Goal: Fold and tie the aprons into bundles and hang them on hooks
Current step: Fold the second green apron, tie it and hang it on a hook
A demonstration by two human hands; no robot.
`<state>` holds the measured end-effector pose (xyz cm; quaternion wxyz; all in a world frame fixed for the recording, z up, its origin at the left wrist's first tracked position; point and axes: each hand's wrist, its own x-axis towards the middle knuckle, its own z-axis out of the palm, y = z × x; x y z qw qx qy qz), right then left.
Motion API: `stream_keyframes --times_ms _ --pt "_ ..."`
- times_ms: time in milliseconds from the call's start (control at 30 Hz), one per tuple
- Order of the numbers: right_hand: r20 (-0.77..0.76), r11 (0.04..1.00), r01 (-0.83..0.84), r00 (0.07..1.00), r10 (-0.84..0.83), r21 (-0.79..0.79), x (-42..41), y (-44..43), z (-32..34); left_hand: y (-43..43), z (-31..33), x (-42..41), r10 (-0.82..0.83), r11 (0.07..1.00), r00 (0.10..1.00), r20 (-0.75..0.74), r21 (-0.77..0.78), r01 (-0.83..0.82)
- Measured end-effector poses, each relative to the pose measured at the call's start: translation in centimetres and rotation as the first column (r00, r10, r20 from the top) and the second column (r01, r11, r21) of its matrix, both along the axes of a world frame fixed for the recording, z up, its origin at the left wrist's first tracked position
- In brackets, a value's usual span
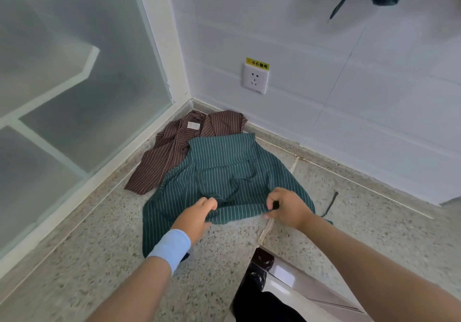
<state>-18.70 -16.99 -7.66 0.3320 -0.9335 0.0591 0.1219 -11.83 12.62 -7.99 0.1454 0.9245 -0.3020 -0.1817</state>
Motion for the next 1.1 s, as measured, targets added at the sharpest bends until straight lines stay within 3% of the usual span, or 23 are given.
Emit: stream_keyframes --times_ms 200,367,433,500,600,700,800,900,1000,1100 --pt "0.018 0.997 0.059 0.998 -0.06 0.041 -1.0 -0.5 2.9 0.6 2.0 0.4 0.033 0.992 0.997 0.069 -0.128 -0.024" --pt "0.242 0.993 0.067 0.969 -0.041 -0.1 -2.0 0.0 3.7 0.4 3.5 -1.5 0.168 0.935 0.968 0.187 -0.341 -0.097" --pt "0.363 0.988 0.076 0.932 -0.023 -0.131 -2.8 0.6 4.0 0.2 4.5 -2.6 0.258 0.897 0.956 0.137 -0.401 -0.185" --pt "0.399 0.989 0.077 0.917 -0.019 -0.13 -3.6 1.4 4.5 0.2 5.1 -3.4 0.239 0.918 0.971 -0.019 -0.323 -0.232" --pt "0.125 0.996 0.02 0.992 -0.009 -0.087 -4.7 2.0 4.9 0.3 5.4 -4.1 0.151 0.982 0.893 -0.424 -0.043 -0.186" --pt "-0.317 0.975 -0.171 0.941 0.12 -0.139 -5.6 2.2 4.0 0.2 4.6 -4.7 0.102 0.977 0.797 -0.595 0.209 0.031" --pt "-0.465 0.965 -0.221 0.875 0.134 -0.139 -5.9 2.4 3.2 -0.2 3.0 -4.8 0.126 0.989 0.853 -0.507 0.129 -0.069" --pt "-0.358 0.971 -0.156 0.93 0.083 -0.18 -5.1 2.4 2.0 -1.3 1.4 -4.0 0.173 0.984 0.928 -0.331 0.087 -0.153" --pt "-0.323 0.949 -0.161 0.944 0.067 -0.273 -3.6 2.5 0.3 -2.1 -0.7 -3.1 0.168 0.959 0.968 -0.188 0.26 -0.116" --pt "-0.426 0.93 -0.211 0.903 0.066 -0.302 -1.9 2.7 -1.4 -2.6 -2.5 -1.9 0.211 0.882 0.933 -0.29 0.469 -0.054"
